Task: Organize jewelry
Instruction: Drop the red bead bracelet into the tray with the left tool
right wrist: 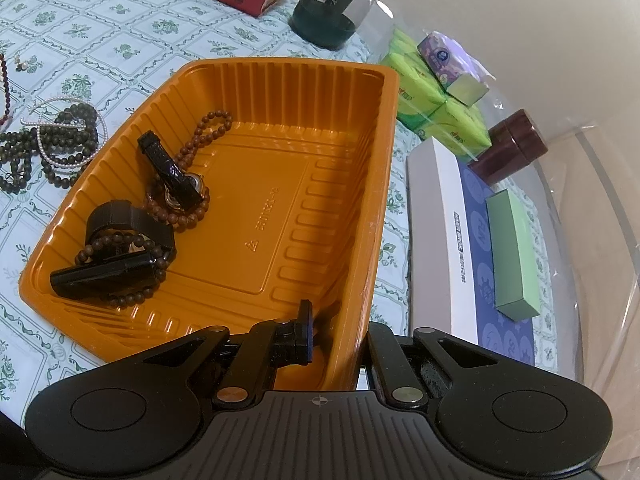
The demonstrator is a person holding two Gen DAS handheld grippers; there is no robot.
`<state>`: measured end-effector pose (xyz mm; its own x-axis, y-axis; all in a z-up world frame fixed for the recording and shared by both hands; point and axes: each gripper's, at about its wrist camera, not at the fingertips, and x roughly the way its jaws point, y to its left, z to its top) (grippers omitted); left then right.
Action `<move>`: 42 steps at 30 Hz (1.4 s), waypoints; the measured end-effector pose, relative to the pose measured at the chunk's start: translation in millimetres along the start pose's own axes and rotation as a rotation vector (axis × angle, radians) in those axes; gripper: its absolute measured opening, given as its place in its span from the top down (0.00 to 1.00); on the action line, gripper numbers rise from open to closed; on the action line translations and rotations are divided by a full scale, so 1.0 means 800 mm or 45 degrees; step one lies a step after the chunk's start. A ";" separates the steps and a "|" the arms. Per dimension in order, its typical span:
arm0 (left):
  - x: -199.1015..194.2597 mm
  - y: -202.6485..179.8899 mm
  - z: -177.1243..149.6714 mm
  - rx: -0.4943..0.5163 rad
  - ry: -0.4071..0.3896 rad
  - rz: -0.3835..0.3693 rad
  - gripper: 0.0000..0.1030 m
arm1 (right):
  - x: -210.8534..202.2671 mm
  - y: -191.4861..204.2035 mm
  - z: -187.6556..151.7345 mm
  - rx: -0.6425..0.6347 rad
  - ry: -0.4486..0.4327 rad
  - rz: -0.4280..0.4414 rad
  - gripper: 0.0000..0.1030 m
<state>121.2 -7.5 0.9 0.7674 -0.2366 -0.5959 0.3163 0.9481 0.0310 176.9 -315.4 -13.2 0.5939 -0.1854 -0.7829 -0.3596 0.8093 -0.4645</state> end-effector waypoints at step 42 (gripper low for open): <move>0.056 -0.166 0.094 0.166 -0.040 -0.437 0.92 | 0.002 -0.003 -0.002 0.014 -0.015 0.020 0.93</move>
<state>155.7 -160.4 30.2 0.6204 -0.5444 -0.5645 0.6252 0.7779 -0.0631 177.7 -318.7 -13.9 0.5967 -0.1658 -0.7852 -0.3609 0.8184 -0.4471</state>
